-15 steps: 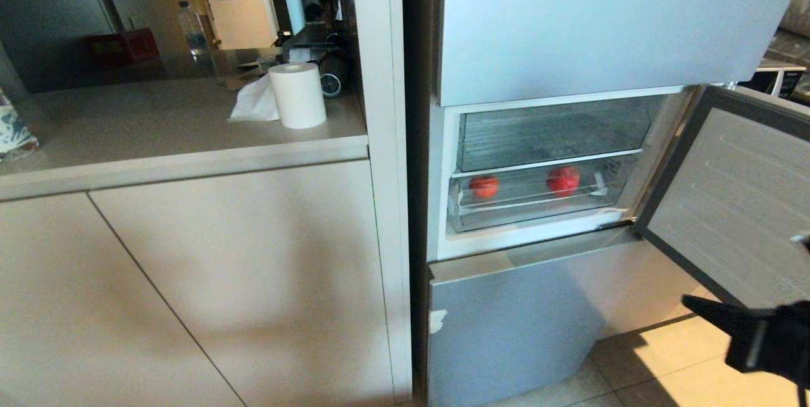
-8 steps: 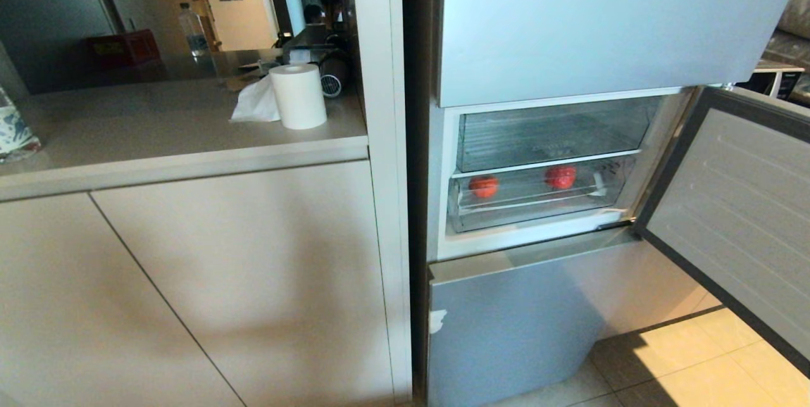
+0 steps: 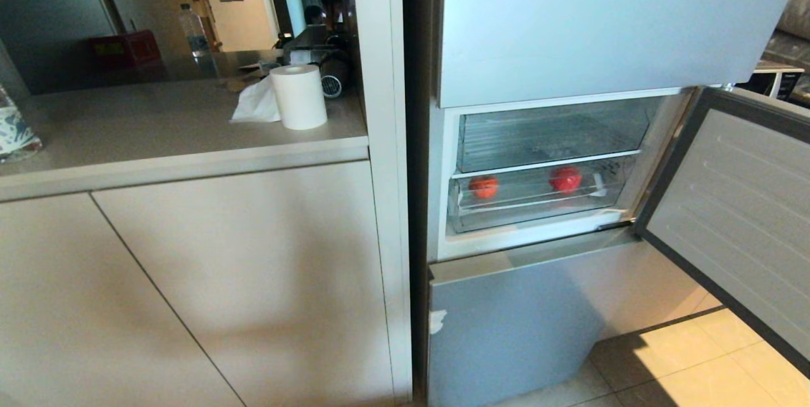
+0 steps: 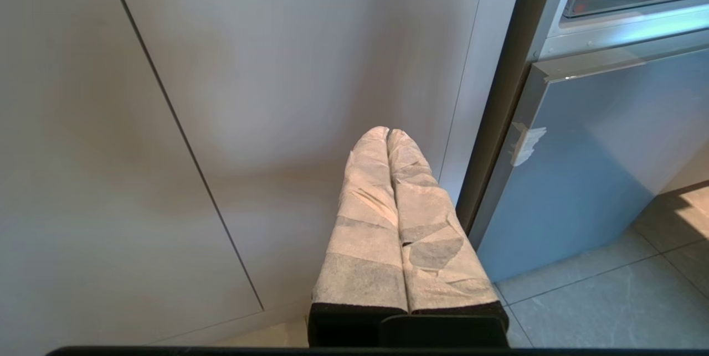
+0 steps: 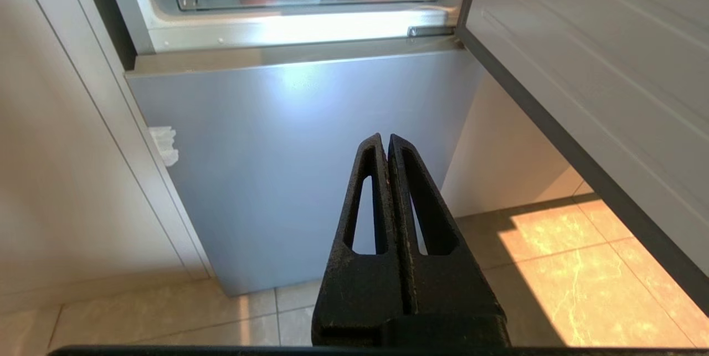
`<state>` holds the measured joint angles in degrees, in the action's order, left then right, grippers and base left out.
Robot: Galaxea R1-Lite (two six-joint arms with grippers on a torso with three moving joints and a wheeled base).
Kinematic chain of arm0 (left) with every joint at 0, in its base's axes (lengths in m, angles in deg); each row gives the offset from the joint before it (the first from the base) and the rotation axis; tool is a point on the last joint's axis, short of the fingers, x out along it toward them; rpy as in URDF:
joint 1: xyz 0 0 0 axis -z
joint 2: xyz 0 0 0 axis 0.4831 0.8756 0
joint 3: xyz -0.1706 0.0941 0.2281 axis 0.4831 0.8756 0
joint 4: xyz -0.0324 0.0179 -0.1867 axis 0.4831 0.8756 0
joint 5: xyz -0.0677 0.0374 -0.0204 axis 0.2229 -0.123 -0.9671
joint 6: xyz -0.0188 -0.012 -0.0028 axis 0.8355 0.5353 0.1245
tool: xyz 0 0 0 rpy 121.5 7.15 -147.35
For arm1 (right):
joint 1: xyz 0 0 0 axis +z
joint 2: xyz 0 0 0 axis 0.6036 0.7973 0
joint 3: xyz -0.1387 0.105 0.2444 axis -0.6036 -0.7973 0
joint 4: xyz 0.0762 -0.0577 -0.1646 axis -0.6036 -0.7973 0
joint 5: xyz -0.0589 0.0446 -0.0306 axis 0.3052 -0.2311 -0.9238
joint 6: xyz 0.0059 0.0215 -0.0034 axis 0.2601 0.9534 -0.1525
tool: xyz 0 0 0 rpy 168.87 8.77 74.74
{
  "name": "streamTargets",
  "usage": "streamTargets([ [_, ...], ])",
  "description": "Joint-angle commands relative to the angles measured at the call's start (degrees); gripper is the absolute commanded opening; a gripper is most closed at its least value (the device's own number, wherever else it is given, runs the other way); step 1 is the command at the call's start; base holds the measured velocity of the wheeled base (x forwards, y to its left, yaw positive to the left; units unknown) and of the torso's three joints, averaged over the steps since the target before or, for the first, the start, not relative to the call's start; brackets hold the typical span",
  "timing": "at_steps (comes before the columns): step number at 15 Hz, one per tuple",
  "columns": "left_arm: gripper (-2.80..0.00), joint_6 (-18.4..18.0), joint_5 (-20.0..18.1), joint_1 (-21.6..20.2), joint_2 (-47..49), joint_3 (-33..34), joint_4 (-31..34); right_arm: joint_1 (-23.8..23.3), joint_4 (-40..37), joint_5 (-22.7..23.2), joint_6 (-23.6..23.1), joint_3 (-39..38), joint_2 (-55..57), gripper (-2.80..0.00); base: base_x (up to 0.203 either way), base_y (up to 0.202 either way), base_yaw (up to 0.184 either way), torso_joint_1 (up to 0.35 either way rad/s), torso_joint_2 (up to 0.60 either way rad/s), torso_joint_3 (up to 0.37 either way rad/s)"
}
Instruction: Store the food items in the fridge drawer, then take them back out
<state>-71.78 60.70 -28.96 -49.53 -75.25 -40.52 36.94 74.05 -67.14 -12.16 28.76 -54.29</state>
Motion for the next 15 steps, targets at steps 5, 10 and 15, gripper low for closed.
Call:
streamTargets([
  [5,-2.8,0.0,0.0,0.0,0.0,0.0,0.0,0.0,-0.3,0.3,-0.2,-0.1,-0.3,-2.8,0.001,0.004,-0.087,0.003,0.0,0.002],
  [10,-2.8,0.0,0.0,0.0,0.0,0.0,0.0,0.0,-0.3,0.1,-0.1,-0.1,-0.3,-2.8,-0.001,0.008,-0.177,0.002,0.0,0.002],
  [15,-2.8,0.0,0.0,0.0,0.0,0.0,-0.1,-0.1,-0.1,0.4,0.6,-0.1,0.8,-2.8,-0.002,0.006,-0.168,0.002,0.0,0.003],
])
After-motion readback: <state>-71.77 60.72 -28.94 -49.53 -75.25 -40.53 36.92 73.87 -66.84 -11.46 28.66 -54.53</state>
